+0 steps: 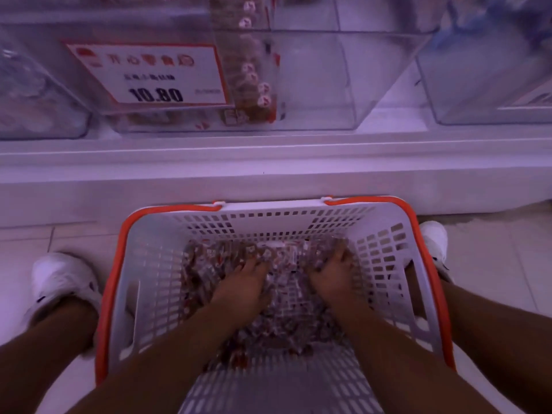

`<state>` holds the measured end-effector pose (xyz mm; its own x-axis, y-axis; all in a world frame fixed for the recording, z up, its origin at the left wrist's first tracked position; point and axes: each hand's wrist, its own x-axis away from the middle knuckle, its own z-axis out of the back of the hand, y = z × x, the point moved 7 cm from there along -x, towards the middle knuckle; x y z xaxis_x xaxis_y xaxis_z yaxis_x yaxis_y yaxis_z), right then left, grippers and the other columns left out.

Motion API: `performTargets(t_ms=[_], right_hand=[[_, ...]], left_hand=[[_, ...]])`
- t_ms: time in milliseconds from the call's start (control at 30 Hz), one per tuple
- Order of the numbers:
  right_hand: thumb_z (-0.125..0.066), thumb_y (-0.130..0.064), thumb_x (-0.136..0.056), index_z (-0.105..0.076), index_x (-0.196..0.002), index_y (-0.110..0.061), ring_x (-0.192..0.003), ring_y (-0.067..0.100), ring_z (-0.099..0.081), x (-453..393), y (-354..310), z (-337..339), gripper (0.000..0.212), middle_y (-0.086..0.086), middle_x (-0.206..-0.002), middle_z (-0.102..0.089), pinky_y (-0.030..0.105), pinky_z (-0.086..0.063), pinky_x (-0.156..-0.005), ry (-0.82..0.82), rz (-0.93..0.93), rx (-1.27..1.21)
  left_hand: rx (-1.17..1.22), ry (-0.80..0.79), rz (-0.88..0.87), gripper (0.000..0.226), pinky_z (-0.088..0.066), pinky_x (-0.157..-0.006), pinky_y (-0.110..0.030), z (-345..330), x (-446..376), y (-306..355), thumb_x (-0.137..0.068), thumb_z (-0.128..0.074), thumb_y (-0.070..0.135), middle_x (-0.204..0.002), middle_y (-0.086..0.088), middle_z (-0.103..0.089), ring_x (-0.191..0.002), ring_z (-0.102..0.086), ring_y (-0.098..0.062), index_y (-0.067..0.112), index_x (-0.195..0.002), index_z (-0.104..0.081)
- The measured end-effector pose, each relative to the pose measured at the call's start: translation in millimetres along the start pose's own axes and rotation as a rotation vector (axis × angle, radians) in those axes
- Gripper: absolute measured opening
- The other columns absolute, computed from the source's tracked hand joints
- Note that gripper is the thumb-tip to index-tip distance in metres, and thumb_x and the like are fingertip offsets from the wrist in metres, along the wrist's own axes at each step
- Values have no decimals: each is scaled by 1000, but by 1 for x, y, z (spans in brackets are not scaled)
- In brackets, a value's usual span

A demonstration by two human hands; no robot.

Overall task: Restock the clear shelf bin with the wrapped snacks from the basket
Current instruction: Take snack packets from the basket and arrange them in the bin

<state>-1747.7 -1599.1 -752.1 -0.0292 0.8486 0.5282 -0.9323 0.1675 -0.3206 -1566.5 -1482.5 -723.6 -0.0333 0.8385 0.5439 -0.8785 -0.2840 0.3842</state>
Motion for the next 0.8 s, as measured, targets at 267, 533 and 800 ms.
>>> performTargets(t_ms=[267, 533, 800], right_hand=[[-70, -59, -76, -21, -152, -20, -132, 45, -33, -12, 1, -16, 99, 28, -143, -33, 57, -36, -102, 178, -111, -138], [-68, -22, -87, -41, -147, -14, -122, 37, -52, 7, 0, -24, 66, 23, -134, -50, 36, -42, -99, 108, 30, -323], [-76, -40, -76, -48, -142, -21, -118, 34, -52, -2, -11, -34, 74, 19, -125, -53, 36, -46, -101, 2, -14, -332]], left_hand=[[261, -38, 256, 92, -46, -104, -44, -19, -67, 5, -88, -61, 51, -159, -13, -18, -136, -43, -39, 23, -158, -8], [196, 61, 349, 51, -49, -98, -49, -32, -68, 44, -98, -48, 34, -148, -13, -26, -116, -56, -39, 24, -146, -33], [16, 141, 168, 40, -38, -102, -45, -22, -68, 20, -88, -55, 32, -134, -7, -42, -113, -51, -34, 25, -128, -52]])
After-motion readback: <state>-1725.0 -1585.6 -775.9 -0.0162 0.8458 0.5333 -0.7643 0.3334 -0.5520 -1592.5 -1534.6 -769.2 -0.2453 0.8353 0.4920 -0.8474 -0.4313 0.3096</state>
